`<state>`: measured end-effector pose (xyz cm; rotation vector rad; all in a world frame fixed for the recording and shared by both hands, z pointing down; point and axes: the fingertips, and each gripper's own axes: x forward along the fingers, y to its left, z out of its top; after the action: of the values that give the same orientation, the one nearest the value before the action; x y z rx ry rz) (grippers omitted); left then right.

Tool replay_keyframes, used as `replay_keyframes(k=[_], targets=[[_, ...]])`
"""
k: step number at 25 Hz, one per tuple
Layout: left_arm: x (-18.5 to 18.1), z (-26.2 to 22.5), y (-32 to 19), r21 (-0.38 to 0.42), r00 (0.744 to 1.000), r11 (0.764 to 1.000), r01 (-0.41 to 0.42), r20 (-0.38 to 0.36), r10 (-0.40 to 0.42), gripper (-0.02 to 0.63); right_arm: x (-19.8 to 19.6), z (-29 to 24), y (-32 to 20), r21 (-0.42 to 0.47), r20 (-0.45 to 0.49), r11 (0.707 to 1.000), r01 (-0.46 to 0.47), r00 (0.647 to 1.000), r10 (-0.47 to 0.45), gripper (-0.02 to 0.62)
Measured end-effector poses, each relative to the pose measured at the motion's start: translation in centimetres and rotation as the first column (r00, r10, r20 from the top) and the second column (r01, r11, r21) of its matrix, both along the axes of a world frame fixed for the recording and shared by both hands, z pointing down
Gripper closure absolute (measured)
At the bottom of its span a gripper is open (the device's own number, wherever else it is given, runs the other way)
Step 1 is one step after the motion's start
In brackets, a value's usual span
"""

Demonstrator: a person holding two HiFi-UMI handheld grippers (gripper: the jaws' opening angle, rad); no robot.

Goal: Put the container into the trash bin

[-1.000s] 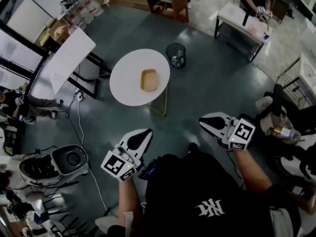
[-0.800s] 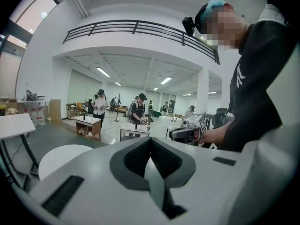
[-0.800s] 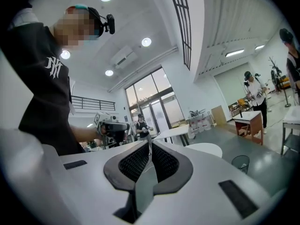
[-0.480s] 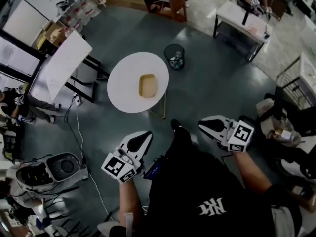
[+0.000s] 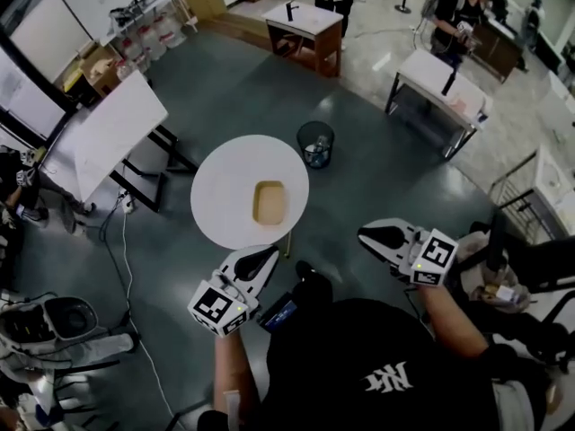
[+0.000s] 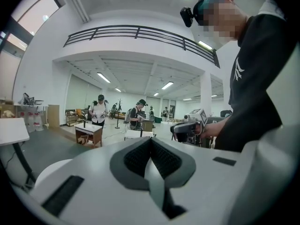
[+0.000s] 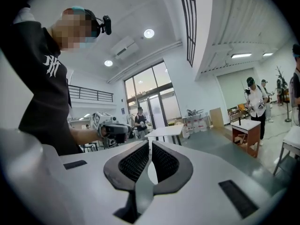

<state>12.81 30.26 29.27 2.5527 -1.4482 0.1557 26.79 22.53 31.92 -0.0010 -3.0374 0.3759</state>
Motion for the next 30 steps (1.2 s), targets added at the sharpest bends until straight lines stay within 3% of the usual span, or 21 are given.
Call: replay_keyframes(k=[7, 12, 19, 30], targets=[[-3.9, 0.9, -4.4, -0.017, 0.998, 0.999, 0.050, -0.038, -0.050, 0.603, -4.0, 1.0, -5.4, -0.024, -0.048, 0.999, 0.025, 0.999, -0.026, 0.552], [-8.9, 1.5, -5.1, -0.058, 0.992, 0.993, 0.106, -0.065, -0.110, 0.603, -8.8, -0.6, -8.0, -0.024, -0.046, 0.998, 0.058, 0.997, -0.059, 0.552], [-14.2, 1.7, -7.9, -0.049, 0.984, 0.988, 0.148, -0.097, -0.152, 0.603, -13.5, -1.0, -11.8, -0.018, -0.083, 0.998, 0.064, 0.994, -0.065, 0.552], [-16.7, 4.6, -8.7, -0.102, 0.968, 0.974, 0.201, -0.129, -0.213, 0.603, -19.1, 0.8, -13.5, -0.062, -0.139, 0.988, 0.141, 0.979, -0.148, 0.552]])
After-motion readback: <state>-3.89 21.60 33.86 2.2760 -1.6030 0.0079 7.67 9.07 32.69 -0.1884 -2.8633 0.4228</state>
